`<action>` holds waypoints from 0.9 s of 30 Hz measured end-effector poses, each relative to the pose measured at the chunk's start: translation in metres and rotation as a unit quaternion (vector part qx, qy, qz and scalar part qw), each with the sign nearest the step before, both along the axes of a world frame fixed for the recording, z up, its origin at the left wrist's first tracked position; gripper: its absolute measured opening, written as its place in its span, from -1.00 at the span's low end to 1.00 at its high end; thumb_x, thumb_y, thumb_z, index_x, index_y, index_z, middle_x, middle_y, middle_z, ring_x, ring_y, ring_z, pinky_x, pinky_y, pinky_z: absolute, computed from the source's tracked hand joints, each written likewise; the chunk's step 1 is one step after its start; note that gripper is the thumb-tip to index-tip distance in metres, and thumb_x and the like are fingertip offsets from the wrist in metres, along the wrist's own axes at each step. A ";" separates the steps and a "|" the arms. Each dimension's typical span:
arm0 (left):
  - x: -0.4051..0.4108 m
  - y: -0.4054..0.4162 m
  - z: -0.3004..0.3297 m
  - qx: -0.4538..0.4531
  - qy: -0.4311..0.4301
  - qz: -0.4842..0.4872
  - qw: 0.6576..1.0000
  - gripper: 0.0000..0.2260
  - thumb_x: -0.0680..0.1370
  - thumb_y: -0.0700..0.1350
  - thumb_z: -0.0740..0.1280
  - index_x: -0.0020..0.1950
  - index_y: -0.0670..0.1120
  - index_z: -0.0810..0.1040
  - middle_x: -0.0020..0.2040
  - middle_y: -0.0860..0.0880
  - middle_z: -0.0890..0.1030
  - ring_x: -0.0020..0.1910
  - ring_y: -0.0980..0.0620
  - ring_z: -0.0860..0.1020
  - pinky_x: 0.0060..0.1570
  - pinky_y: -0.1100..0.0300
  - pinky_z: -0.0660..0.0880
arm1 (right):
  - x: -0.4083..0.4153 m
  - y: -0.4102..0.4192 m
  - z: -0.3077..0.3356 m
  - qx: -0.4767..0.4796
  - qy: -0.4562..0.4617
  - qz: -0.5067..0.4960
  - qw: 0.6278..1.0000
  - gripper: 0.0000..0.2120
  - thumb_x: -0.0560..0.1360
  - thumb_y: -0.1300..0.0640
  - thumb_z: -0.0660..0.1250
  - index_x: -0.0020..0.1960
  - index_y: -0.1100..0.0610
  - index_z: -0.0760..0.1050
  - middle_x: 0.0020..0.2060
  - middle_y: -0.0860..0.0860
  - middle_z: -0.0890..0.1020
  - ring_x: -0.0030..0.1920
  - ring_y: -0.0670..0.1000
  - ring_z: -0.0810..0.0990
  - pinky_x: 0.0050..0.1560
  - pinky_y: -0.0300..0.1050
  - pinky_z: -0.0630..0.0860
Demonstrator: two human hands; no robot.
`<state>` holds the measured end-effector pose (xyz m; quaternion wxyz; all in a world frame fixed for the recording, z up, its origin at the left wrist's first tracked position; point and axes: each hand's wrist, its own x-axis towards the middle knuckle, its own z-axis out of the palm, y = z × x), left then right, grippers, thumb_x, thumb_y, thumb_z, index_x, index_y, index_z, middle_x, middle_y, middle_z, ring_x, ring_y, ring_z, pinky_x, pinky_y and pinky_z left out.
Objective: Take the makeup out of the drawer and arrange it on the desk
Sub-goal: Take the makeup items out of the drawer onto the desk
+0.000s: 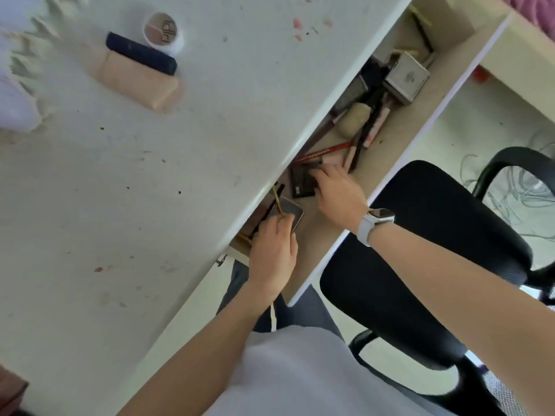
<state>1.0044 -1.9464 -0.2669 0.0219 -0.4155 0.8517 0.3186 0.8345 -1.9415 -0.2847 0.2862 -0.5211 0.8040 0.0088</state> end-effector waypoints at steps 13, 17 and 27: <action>-0.037 0.002 -0.046 -0.074 -0.178 0.093 0.977 -0.62 0.37 -0.07 0.48 0.07 -0.23 0.52 0.04 -0.23 0.55 0.02 -0.23 0.52 -0.07 -0.02 0.45 | 0.000 -0.016 -0.035 0.034 0.100 0.051 0.993 -0.66 0.46 0.25 0.19 0.23 0.25 0.32 0.20 0.21 0.38 0.19 0.21 0.36 0.03 0.08 0.34; -0.034 0.008 -0.048 -0.038 -0.251 0.076 0.964 -0.51 0.38 0.08 0.44 0.15 -0.16 0.40 0.09 -0.16 0.48 0.10 -0.16 0.44 0.01 -0.02 0.34 | 0.000 -0.016 -0.031 0.052 0.089 0.065 0.993 -0.64 0.42 0.24 0.28 0.18 0.25 0.30 0.18 0.20 0.42 0.19 0.19 0.37 0.05 0.06 0.33; -0.022 0.014 -0.051 -0.009 -0.233 0.082 0.969 -0.59 0.44 -0.07 0.39 0.21 -0.20 0.38 0.17 -0.18 0.44 0.20 -0.18 0.38 0.11 -0.01 0.31 | -0.013 -0.011 -0.011 0.068 0.082 0.091 0.990 -0.72 0.47 0.23 0.27 0.17 0.23 0.39 0.17 0.16 0.50 0.22 0.18 0.40 0.21 0.09 0.29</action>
